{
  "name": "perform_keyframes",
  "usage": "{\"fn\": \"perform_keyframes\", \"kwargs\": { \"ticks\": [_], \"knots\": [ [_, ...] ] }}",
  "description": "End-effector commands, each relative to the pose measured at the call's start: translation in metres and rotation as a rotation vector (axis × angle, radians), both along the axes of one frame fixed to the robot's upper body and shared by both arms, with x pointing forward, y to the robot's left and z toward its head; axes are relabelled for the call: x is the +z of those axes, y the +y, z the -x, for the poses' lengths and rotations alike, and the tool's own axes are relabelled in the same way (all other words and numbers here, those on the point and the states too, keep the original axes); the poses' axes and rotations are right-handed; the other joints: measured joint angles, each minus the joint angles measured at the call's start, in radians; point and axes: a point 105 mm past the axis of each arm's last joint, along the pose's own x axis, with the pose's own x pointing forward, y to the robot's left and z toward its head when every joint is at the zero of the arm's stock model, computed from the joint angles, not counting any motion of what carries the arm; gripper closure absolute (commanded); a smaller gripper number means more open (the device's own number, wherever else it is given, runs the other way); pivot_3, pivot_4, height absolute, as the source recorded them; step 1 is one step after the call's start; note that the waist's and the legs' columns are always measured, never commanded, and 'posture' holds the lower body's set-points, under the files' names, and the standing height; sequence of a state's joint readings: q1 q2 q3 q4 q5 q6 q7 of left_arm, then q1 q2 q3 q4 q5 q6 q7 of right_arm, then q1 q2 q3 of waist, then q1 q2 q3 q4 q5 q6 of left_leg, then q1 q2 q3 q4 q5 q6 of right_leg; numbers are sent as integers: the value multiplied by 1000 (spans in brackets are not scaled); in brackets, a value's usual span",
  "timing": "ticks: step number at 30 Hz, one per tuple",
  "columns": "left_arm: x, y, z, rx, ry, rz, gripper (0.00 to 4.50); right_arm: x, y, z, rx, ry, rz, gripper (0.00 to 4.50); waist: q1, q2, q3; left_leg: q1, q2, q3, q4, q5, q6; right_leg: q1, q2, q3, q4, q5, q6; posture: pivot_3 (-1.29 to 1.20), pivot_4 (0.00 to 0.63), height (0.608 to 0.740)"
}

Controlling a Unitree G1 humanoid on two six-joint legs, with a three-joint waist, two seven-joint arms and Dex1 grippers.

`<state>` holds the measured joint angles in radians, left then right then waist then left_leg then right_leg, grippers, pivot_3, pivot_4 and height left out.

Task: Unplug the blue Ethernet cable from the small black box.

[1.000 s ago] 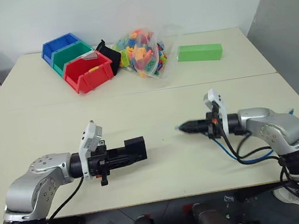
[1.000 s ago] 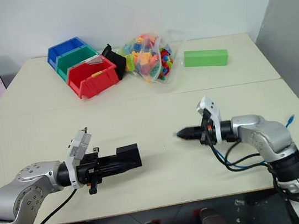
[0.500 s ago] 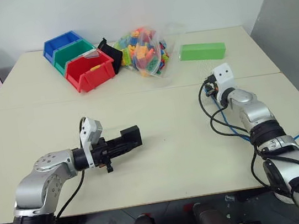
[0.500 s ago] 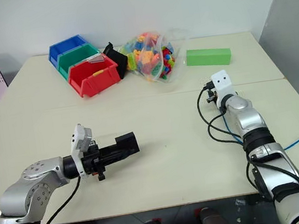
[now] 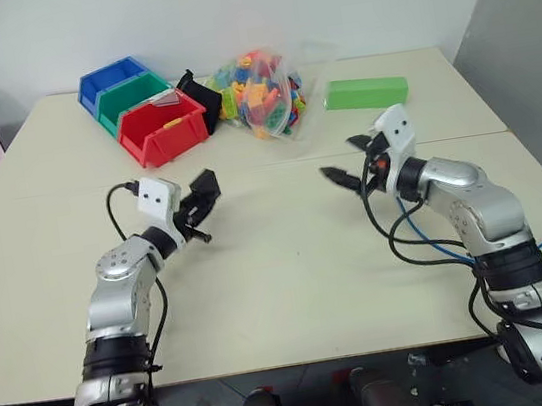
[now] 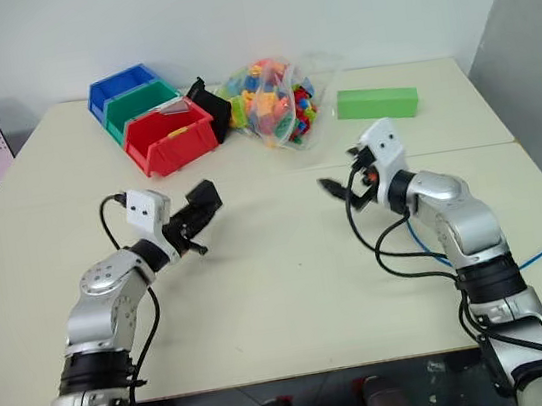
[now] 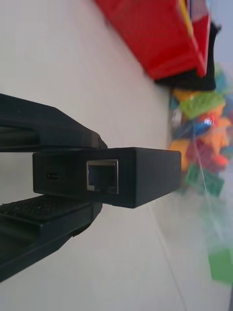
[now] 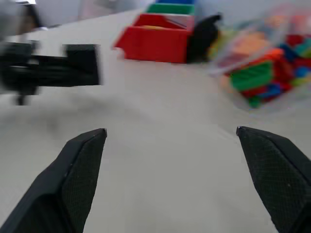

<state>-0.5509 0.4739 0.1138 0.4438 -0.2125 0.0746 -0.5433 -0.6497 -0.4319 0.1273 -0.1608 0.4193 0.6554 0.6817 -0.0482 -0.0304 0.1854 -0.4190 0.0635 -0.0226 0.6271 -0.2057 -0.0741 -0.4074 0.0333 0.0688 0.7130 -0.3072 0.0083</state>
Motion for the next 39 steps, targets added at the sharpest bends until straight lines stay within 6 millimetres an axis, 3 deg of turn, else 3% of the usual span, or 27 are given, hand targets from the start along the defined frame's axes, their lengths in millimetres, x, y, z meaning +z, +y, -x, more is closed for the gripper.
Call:
{"fn": "perform_keyframes", "kwargs": {
  "ticks": [1,7,11,23,24,30,39],
  "knots": [
    [0,12,-13,103,-66,-44,3718,15,15,16,72,-12,-2,3,2,-1,0,0,0,0,0,0,0,0,0,-1,0,0,0,0,150,740],
    [-23,21,-22,191,-38,-14,3718,14,28,27,122,6,33,3,9,-1,0,-1,-1,0,1,0,0,1,0,-2,-1,0,1,0,150,740],
    [-37,22,-21,190,25,97,3718,16,31,28,121,9,31,3,13,-1,0,-1,-1,-1,1,0,0,0,0,-3,-1,1,1,0,150,740],
    [-49,26,-3,141,75,75,1000,13,31,30,110,19,33,0,10,-1,0,0,0,0,1,0,0,1,0,-3,0,0,1,0,150,740],
    [-48,29,2,138,78,59,802,10,30,29,102,21,37,0,8,-1,0,0,0,0,1,0,0,1,0,-2,0,1,1,0,150,740],
    [-33,50,44,57,165,-79,802,-9,7,27,12,-5,57,0,-11,-2,-1,0,1,-1,-1,0,0,1,0,-1,0,0,1,0,150,740],
    [17,62,94,-73,190,-146,802,-12,-34,39,30,9,76,0,-3,-2,0,1,0,-1,-1,0,0,1,-1,0,-1,-2,6,0,150,740]
  ]
}}
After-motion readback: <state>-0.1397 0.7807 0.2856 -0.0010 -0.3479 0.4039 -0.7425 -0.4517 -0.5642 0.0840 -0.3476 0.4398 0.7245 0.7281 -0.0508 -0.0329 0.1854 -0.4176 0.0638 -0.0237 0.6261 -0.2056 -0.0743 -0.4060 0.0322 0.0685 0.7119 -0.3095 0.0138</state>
